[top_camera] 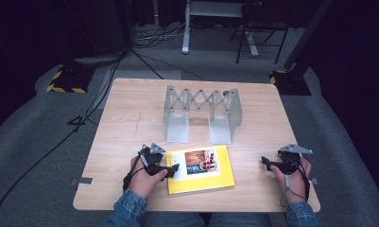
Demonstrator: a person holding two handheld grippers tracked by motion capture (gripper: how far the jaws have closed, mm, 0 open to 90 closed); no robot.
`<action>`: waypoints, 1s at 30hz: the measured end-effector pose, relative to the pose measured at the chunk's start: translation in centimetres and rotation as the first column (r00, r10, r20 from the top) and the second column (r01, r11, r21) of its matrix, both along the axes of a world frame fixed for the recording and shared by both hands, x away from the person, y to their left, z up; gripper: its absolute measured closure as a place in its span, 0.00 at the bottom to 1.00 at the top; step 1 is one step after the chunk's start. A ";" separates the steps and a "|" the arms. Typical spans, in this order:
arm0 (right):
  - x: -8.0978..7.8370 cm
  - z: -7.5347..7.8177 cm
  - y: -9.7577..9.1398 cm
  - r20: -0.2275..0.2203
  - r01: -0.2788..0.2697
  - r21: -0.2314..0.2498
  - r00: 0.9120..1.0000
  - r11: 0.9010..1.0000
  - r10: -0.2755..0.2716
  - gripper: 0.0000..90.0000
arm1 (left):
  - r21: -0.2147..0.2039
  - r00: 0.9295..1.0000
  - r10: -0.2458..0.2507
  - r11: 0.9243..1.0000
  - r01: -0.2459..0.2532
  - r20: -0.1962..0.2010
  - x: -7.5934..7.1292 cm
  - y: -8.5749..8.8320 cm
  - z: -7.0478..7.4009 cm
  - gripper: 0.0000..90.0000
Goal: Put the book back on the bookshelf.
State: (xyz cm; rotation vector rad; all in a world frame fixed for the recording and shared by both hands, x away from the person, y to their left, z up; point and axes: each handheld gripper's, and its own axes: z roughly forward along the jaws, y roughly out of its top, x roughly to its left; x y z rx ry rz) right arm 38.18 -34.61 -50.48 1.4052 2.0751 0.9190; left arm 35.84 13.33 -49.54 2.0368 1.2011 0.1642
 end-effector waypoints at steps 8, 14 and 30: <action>-0.7 0.3 1.0 -0.006 -0.014 0.017 1.000 1.000 0.014 0.31 | -0.001 1.000 0.003 1.000 -0.003 0.012 -0.1 -0.1 -0.2 0.21; -1.9 1.9 5.2 0.015 -0.165 0.053 0.986 0.985 0.164 0.29 | -0.007 1.000 0.005 1.000 -0.005 0.028 -0.3 -0.1 -0.4 0.21; -3.0 1.6 13.3 -0.102 -0.387 0.123 0.911 0.914 0.399 0.28 | -0.049 1.000 -0.014 0.999 0.015 0.027 -0.4 -0.1 -0.5 0.30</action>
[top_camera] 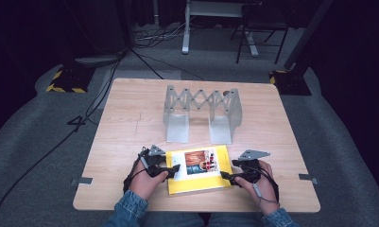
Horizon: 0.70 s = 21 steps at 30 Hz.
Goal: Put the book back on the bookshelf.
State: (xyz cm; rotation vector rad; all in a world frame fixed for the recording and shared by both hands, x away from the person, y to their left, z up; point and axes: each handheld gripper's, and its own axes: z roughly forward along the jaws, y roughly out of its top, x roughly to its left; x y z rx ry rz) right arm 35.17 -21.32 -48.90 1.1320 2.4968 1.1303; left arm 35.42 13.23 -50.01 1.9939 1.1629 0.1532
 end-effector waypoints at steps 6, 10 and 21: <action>0.0 -0.5 0.8 -0.054 -0.006 0.023 0.999 1.000 0.007 0.22 | 0.005 1.000 0.001 1.000 -0.001 -0.003 -0.1 -0.2 0.1 0.30; -0.1 -0.5 1.0 -0.055 0.007 0.016 0.998 1.000 -0.006 0.22 | -0.003 1.000 0.003 1.000 -0.003 -0.010 -0.1 -0.3 0.1 0.29; -0.3 -0.7 1.3 -0.036 0.031 0.029 0.999 0.999 -0.030 0.20 | 0.011 1.000 0.014 1.000 -0.014 -0.018 -0.3 -0.5 0.6 0.32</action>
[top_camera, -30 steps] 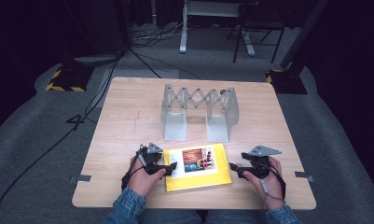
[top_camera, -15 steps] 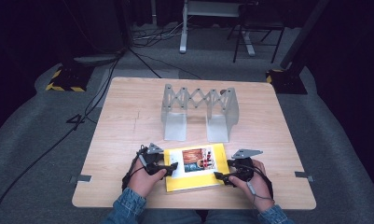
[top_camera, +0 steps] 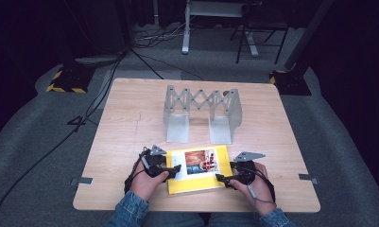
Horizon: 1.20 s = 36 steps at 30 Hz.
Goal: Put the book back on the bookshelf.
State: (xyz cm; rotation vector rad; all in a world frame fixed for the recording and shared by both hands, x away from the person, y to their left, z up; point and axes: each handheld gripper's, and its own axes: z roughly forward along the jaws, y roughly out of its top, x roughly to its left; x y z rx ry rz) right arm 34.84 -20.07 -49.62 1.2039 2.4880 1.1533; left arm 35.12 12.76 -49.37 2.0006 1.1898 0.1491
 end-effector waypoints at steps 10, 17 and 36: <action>-0.1 -0.2 -0.1 0.019 0.001 0.009 1.000 1.000 -0.001 0.20 | -0.011 0.997 -0.019 1.000 0.020 0.073 -0.7 0.1 1.7 0.48; -0.2 -0.3 -0.1 0.028 0.003 0.016 1.000 1.000 -0.003 0.20 | -0.064 0.989 -0.041 0.997 0.051 0.142 -1.6 0.2 3.3 0.70; -1.0 0.9 -0.9 0.155 0.003 -0.026 0.988 1.000 0.001 0.27 | -0.152 0.973 -0.148 0.973 0.176 0.180 -2.5 -0.1 6.3 0.98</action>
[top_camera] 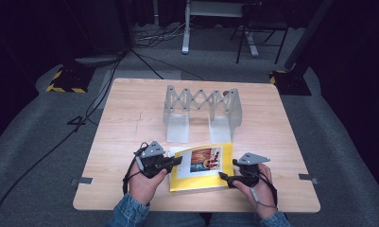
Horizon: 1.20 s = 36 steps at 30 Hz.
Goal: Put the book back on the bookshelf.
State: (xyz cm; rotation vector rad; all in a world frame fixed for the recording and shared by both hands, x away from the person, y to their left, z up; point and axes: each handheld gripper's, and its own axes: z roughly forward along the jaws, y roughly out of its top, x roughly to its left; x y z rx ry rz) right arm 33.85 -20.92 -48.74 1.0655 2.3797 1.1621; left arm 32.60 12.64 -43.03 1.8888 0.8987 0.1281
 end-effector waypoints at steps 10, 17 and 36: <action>-4.6 2.7 0.7 0.326 -0.002 -0.104 0.945 0.995 0.036 0.24 | -0.020 0.995 -0.102 0.995 0.102 0.019 -0.3 -1.1 3.5 0.98; -5.8 2.0 2.9 0.379 -0.082 -0.191 0.913 0.978 0.150 0.22 | -0.024 0.987 -0.152 0.988 0.153 0.051 -0.3 -2.1 5.5 0.98; -5.9 0.4 5.1 0.466 -0.060 -0.294 0.862 0.954 0.198 0.09 | -0.093 0.970 -0.230 0.967 0.237 0.078 1.5 -4.3 7.2 0.98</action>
